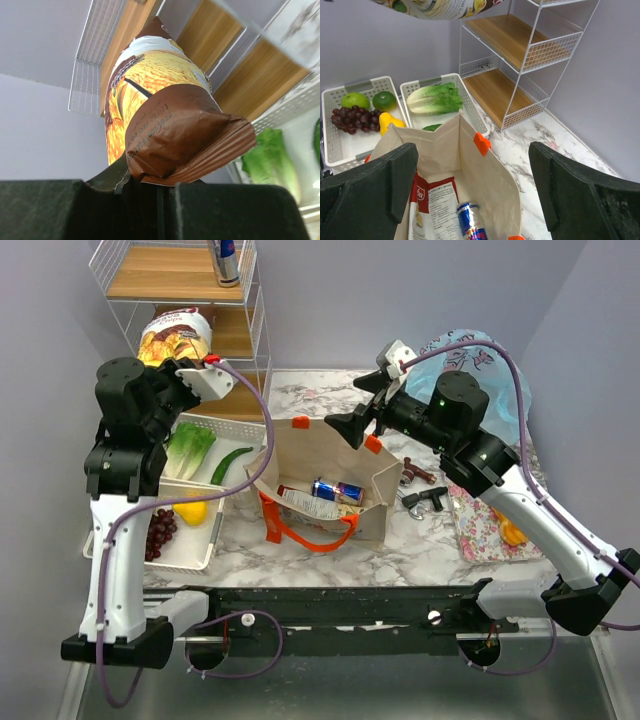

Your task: Untie the knot of the grocery bags and take out the mixed food

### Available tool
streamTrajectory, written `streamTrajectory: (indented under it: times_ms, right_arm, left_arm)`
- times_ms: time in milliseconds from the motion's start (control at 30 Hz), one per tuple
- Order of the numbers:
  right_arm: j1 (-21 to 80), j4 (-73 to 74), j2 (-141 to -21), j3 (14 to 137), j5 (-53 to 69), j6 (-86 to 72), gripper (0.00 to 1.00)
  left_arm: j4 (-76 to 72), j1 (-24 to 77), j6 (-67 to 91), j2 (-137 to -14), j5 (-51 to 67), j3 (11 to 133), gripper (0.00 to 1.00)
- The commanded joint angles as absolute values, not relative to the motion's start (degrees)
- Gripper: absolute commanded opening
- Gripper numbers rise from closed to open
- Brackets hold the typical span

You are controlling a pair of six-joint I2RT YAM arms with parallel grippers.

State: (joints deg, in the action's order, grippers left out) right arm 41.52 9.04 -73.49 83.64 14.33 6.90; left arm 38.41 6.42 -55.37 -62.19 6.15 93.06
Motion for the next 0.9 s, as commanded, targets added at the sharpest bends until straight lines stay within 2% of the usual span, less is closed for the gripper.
streamTrajectory:
  times_ms: [0,367,867]
  right_arm:
    - [41.2,9.6,-72.2,82.4,11.9,7.1,1.00]
    - [41.1,11.3,-70.9,81.2,12.1,7.9,1.00]
    - [41.1,13.2,-69.5,79.5,10.5,9.8,0.99]
  left_arm:
    - [25.8,1.7,-64.7,-63.4,7.6,89.5,0.00]
    - [11.3,-2.6,-63.9,-72.2,14.3,85.9,0.00]
    - [6.9,-7.4,-79.8,-89.7,16.5,91.0,0.00]
